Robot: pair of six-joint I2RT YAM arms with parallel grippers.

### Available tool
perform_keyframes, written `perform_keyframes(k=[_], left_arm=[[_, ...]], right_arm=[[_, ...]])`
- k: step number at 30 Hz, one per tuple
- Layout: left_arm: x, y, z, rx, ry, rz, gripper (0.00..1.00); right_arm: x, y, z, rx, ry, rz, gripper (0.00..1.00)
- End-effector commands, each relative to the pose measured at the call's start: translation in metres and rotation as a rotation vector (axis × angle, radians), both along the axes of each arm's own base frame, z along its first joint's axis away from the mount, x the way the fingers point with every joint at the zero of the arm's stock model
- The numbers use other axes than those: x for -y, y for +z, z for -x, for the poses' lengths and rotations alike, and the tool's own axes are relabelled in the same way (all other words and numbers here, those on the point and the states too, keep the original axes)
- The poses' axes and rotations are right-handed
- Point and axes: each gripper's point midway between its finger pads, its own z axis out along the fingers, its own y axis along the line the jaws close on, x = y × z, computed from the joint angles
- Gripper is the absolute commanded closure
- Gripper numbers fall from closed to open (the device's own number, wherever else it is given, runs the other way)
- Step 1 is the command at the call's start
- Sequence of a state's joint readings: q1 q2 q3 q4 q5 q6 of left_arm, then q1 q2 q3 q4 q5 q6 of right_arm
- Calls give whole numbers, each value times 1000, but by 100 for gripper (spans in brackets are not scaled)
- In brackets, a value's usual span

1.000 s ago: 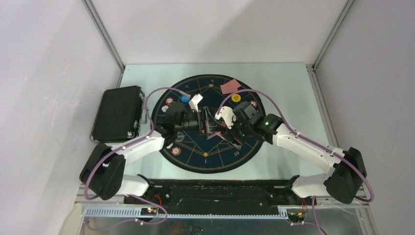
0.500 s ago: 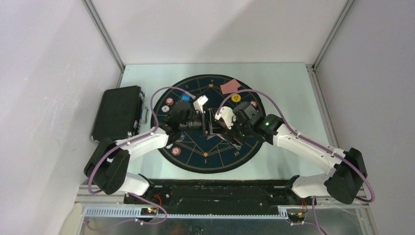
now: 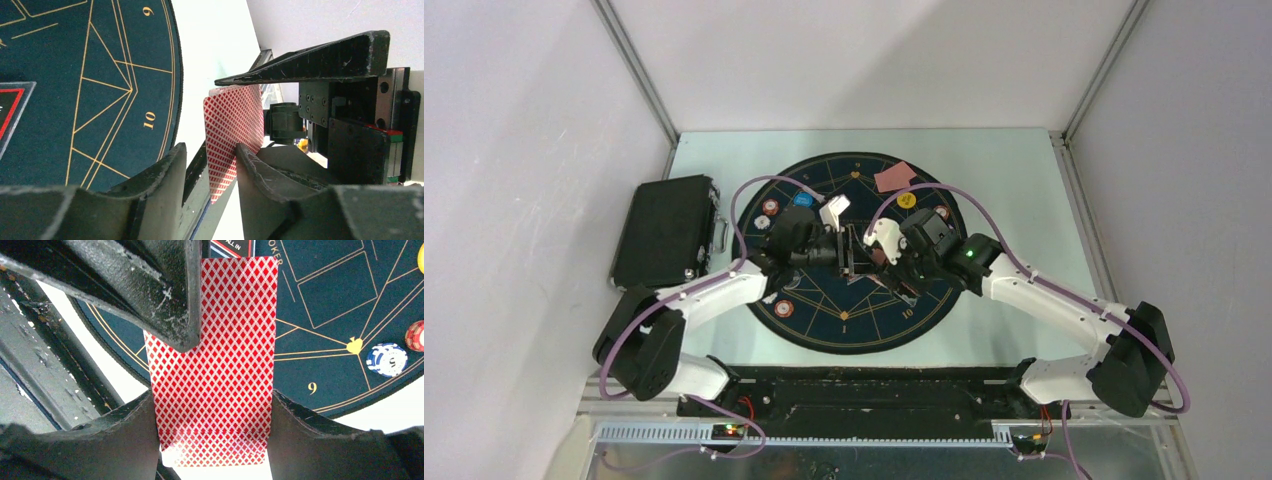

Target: Distribute texas hold em gaming equipment

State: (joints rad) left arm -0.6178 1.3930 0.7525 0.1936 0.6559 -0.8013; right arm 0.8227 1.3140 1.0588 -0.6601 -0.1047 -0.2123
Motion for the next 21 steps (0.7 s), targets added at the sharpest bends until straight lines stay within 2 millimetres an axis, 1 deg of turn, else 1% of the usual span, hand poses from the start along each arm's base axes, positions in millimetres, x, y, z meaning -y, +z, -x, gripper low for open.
perform_keyframes(k=[1, 8, 15, 20, 21], left_arm=[[-2, 16, -7, 73, 19, -20, 58], [-8, 19, -10, 95, 39, -46, 63], [-18, 22, -14, 115, 82, -81, 69], [-24, 28, -16, 138, 101, -77, 77], [-26, 27, -14, 130, 103, -88, 79]], right_arm=[[-7, 18, -6, 55, -9, -55, 100], [-6, 19, -7, 57, -12, -53, 100], [-5, 18, -7, 56, -20, -49, 100], [-4, 17, -8, 56, -27, -45, 100], [-4, 17, -8, 56, -28, -45, 100]])
